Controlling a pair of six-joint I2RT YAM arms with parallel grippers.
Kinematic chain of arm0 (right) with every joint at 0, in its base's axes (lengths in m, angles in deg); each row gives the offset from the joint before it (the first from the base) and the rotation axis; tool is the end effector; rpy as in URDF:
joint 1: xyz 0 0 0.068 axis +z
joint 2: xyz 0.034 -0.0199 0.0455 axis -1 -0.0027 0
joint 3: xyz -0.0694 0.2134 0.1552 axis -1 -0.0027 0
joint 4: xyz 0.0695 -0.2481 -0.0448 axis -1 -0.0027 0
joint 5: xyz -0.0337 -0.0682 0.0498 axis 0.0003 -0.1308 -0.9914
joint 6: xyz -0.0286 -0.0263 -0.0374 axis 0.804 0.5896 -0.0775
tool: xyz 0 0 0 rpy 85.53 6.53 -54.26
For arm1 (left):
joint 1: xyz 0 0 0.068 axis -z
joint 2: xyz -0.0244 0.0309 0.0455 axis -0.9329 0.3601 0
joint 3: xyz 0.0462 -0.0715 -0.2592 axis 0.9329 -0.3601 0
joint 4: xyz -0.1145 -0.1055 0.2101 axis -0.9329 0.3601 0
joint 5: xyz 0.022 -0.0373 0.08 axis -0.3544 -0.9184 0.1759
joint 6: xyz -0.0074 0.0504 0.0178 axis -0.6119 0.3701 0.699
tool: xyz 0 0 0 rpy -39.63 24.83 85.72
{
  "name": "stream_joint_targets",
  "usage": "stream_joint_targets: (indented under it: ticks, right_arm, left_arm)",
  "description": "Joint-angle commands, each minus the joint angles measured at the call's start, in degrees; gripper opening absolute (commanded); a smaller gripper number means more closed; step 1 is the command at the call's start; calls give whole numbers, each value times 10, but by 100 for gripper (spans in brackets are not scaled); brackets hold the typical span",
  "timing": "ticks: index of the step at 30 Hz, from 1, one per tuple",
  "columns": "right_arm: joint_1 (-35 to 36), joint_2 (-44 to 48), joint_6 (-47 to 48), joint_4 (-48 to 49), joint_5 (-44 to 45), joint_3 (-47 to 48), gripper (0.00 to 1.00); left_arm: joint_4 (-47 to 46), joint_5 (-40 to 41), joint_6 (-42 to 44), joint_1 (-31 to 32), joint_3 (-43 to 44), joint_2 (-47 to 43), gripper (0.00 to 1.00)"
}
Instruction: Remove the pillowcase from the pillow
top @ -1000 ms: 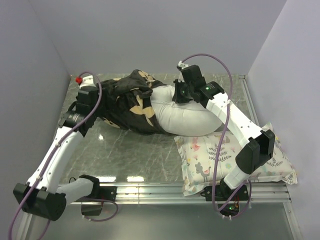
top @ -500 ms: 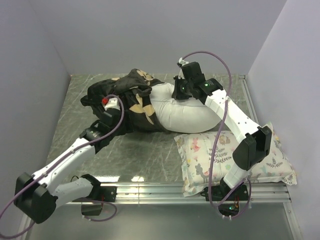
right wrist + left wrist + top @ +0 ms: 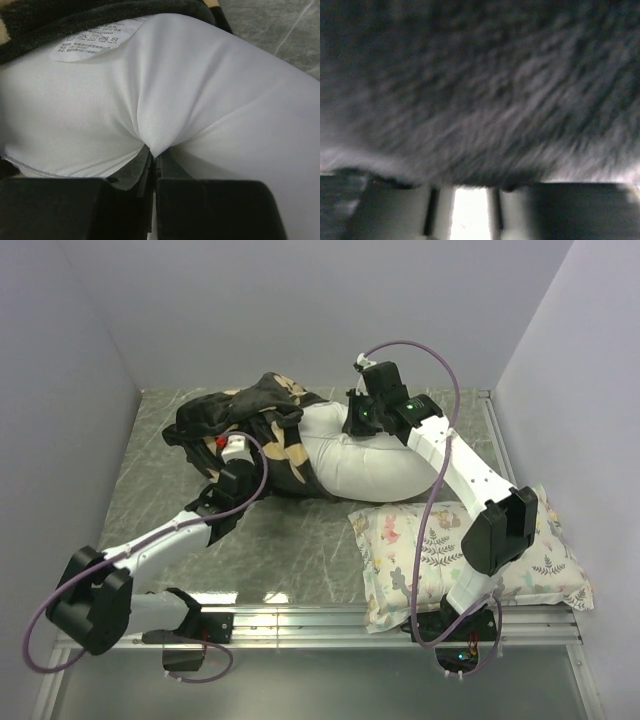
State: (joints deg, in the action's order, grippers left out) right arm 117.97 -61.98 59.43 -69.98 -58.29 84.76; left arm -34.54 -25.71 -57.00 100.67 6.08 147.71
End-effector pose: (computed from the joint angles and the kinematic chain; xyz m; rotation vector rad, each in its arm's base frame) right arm 0.3401 0.1851 0.3598 -0.2487 2.3001 0.5110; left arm 0.2267 -0.1269 0.2321 -0.2699 2.0233 -0.4003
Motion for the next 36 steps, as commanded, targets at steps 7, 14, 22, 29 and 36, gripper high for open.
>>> stream_joint_targets:
  ticks: [7, 14, 22, 29, 36]
  right_arm:
    - [-4, -21, 19, -39, 36, 70, 0]
    - [21, -50, 24, -149, 78, 302, 0]
    - [25, -26, 29, -157, 104, 321, 0]
    - [42, -61, 28, -107, 59, 302, 2]
    - [62, -86, 38, -92, 86, 289, 61]
  left_arm:
    - [44, 119, 23, 7, 110, -4, 0]
    - [256, 165, 36, 10, 267, -136, 0]
    - [417, 120, 49, 12, 474, -162, 1]
    - [382, 79, 1, 29, 385, -128, 0]
    - [359, 135, -29, 45, 350, -86, 0]
